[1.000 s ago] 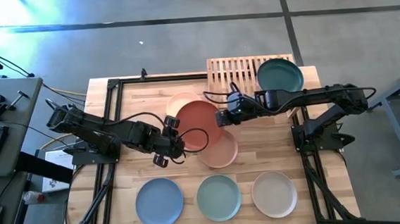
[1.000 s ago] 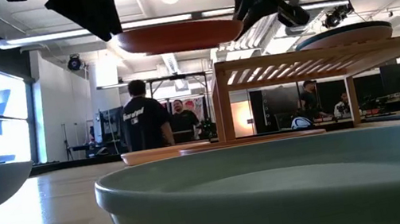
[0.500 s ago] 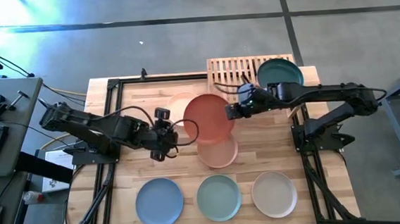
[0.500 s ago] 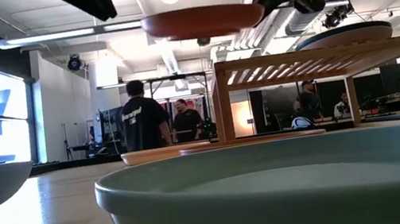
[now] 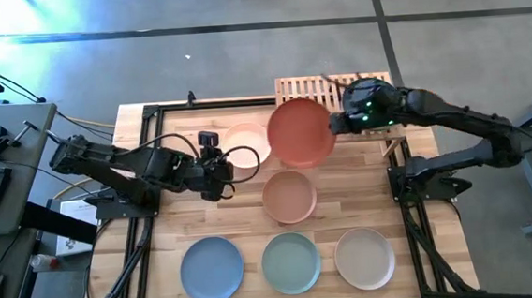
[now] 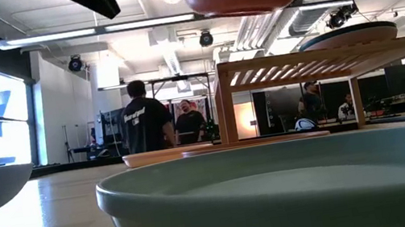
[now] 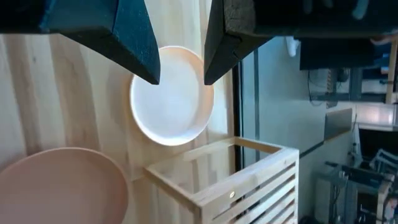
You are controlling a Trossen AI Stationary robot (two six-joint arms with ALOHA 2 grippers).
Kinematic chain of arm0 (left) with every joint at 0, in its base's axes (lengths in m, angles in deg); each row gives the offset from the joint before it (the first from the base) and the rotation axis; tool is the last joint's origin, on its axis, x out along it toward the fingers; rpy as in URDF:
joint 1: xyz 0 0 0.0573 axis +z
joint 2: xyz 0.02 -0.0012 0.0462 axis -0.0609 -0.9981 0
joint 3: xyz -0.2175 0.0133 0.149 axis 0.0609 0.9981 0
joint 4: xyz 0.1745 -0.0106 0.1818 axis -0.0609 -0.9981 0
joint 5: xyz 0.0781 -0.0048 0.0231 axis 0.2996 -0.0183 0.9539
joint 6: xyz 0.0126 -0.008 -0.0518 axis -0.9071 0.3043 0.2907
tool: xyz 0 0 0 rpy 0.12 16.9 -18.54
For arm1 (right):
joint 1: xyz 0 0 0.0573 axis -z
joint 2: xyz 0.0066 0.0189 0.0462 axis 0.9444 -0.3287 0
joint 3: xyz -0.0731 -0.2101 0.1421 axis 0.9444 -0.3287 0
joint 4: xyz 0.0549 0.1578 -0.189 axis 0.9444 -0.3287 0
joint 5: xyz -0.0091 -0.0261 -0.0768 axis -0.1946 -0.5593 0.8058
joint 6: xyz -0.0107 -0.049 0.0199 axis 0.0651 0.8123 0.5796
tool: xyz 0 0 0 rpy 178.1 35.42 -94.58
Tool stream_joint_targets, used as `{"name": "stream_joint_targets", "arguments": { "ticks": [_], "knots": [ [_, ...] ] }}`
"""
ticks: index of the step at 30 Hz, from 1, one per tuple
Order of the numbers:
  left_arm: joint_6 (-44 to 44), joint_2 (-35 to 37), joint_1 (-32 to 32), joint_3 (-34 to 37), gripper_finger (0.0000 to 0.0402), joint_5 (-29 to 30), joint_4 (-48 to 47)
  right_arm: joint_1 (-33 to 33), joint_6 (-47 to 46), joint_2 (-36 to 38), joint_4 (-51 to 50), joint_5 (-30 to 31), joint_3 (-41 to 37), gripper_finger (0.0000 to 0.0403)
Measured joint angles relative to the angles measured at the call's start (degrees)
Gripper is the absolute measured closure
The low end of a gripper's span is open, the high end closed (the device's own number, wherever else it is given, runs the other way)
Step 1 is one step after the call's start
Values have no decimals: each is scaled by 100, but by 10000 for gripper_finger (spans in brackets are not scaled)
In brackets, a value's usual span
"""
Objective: Place and stack plates onto a shelf
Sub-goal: Stack the orange plate on top of the green plate on the shelf
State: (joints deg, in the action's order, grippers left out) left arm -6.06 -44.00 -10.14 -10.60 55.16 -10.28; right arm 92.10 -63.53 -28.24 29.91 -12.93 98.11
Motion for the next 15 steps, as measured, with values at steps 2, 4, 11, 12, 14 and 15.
{"name": "stream_joint_targets", "arguments": {
  "ticks": [2,4,11,12,14,15],
  "knots": [
    [0,0,105,0,287,0,0,275,143,188,-174,-178,0,403],
    [0,0,216,0,287,0,0,573,291,372,-371,-334,0,403],
    [0,0,646,0,287,-2,7,1591,729,888,-1052,-418,0,403],
    [0,0,705,0,287,-2,7,1736,798,939,-1142,-416,0,403],
    [0,0,814,0,287,-2,9,1999,922,1030,-1317,-416,0,403],
    [0,0,869,0,287,-2,14,2123,973,1068,-1382,-416,0,403]
  ]
}}
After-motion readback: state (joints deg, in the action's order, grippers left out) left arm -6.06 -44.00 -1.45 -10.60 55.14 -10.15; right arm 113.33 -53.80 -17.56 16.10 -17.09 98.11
